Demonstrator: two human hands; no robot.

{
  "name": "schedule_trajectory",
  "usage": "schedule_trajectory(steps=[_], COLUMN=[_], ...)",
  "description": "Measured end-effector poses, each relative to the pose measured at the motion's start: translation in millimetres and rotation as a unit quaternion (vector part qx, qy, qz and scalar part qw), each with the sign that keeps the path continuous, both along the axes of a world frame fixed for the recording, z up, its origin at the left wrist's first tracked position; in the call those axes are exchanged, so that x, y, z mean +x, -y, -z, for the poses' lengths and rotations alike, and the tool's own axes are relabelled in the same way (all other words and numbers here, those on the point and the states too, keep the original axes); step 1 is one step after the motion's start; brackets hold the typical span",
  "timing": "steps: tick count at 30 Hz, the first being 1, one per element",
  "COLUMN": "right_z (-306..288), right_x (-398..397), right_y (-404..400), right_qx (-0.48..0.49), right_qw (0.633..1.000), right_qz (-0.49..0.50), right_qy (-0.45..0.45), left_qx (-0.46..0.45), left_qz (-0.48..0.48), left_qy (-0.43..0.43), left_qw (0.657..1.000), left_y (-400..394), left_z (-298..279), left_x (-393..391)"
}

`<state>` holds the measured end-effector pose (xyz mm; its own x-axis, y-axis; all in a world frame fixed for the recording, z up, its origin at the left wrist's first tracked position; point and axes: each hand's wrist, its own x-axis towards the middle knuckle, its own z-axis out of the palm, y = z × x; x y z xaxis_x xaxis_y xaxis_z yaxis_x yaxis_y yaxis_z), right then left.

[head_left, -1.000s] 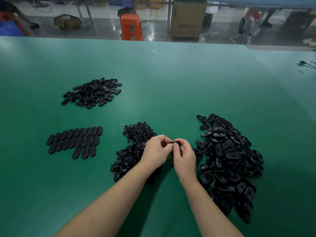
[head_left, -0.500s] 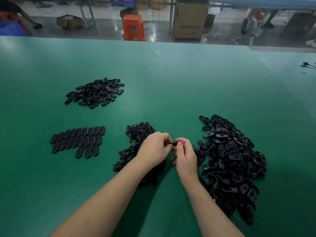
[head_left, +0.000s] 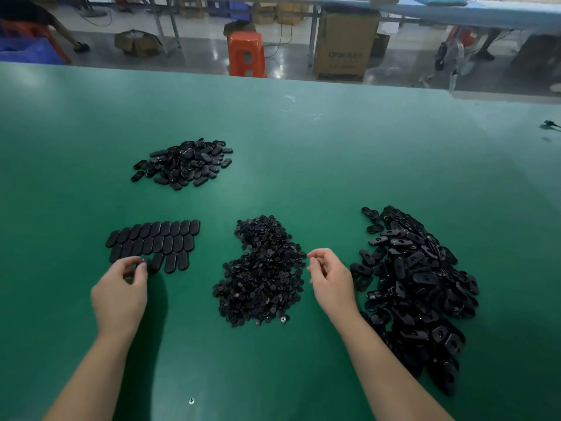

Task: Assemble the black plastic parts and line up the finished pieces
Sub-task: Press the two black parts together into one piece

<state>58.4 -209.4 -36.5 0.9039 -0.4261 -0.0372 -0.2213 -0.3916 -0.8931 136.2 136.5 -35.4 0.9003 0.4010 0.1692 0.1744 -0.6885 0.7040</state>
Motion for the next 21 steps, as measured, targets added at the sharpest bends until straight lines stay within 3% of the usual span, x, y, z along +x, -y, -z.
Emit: schedule_trajectory(steps=[4, 8, 11, 13, 16, 21], right_z=[-13, -36, -45, -44, -40, -39], right_x=[-1, -2, -2, -3, -3, -3], right_y=[17, 55, 74, 78, 82, 88], right_qx=[-0.173, -0.348, -0.422, -0.443, -0.436, -0.397], right_qw=[0.982, 0.918, 0.862, 0.843, 0.85, 0.879], right_qz=[-0.06, -0.05, -0.088, -0.107, -0.103, -0.077], right_qy=[-0.041, -0.182, -0.267, -0.285, -0.279, -0.253], left_qx=[0.042, 0.117, 0.12, 0.109, 0.131, 0.175], left_qz=[0.001, -0.012, -0.011, -0.013, 0.031, 0.208], left_qy=[-0.007, -0.029, -0.021, -0.002, 0.053, 0.073], left_qw=[0.999, 0.993, 0.992, 0.994, 0.989, 0.96], left_y=[-1, 8, 6, 7, 13, 41], left_z=[10, 12, 15, 15, 12, 12], left_x=[-2, 2, 2, 1, -6, -16])
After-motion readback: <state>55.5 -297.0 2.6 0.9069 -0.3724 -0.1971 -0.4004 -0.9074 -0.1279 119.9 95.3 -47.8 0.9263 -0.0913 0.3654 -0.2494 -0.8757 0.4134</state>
